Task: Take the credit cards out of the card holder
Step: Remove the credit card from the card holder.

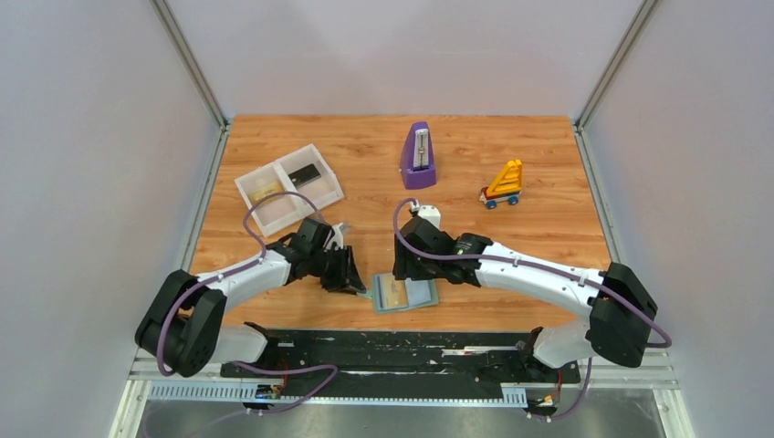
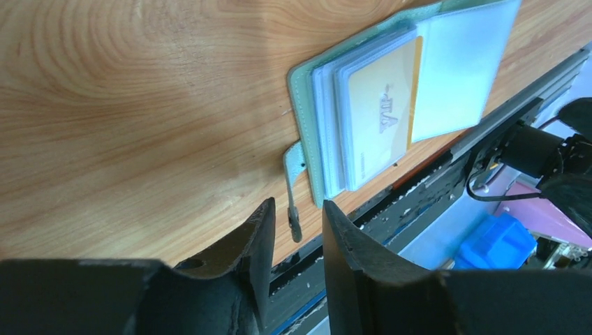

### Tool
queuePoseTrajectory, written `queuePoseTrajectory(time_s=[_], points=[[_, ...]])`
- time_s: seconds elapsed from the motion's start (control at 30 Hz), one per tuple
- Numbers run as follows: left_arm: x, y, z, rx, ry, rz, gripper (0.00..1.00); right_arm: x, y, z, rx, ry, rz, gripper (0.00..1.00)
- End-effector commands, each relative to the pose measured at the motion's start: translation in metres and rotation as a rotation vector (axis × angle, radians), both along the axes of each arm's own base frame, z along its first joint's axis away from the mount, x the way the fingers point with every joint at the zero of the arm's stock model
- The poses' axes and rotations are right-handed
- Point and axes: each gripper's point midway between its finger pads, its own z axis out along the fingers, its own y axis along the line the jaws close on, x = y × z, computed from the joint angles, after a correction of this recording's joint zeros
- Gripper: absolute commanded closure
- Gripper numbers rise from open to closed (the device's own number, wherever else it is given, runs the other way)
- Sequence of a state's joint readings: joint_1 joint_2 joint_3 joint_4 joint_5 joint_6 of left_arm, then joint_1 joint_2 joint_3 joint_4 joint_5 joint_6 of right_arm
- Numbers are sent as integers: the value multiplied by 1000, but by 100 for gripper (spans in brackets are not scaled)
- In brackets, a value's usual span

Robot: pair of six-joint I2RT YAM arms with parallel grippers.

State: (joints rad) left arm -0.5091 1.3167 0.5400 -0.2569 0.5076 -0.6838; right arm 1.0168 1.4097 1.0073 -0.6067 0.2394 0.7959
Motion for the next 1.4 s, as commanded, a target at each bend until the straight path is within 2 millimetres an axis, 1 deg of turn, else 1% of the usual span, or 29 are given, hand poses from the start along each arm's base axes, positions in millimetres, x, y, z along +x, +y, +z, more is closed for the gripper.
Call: queuePoseTrajectory(time_s=[0.0,0.1,0.2,0.27,0.37,0.43,0.6,0.67,0.7,0.73,0.77,0.8,0.83,0.87,0.97,1.0,1.03,1.07,1.2,1.37], points=[[13,-9,32,-49,-84,2,59,5,13,9,149,0,63,48],[16,-17,46,-113,-102,11,56,8,10,3,174,-15,88,54],[17,-26,61,-162,-119,-5,54,7,8,-4,285,51,116,58],[20,-28,68,-164,-145,-4,53,6,4,-8,341,84,120,59],[24,-34,79,-195,-186,3,53,4,1,-13,374,109,143,62],[25,-37,82,-212,-200,0,53,2,-1,-18,385,129,154,63],[27,-40,72,-211,-197,-5,57,-2,-3,-31,412,178,146,65],[27,-41,62,-202,-181,-10,59,-3,-3,-35,431,195,142,66],[29,-42,61,-206,-187,-11,62,-3,-3,-37,438,201,142,67],[28,-42,54,-198,-174,-10,63,-2,-3,-40,437,207,138,67],[29,-43,52,-202,-184,-12,64,-2,-3,-42,436,210,137,68],[27,-42,45,-190,-170,-13,65,-2,-3,-43,434,214,134,68],[27,-42,42,-186,-167,-16,66,-1,-4,-45,433,217,130,69],[25,-41,36,-174,-152,-20,66,-1,-4,-46,435,217,130,69],[27,-42,29,-169,-161,-26,67,-1,-2,-50,443,232,134,70],[26,-41,23,-158,-154,-25,68,-2,-2,-52,442,243,135,70],[27,-41,22,-158,-156,-23,68,-3,-3,-55,438,255,134,70],[25,-40,16,-151,-147,-23,69,-1,0,-55,450,248,140,71],[24,-41,6,-160,-134,-28,71,-2,3,-61,464,269,145,72],[19,-37,-8,-135,-106,-30,74,-1,5,-70,461,294,140,73]])
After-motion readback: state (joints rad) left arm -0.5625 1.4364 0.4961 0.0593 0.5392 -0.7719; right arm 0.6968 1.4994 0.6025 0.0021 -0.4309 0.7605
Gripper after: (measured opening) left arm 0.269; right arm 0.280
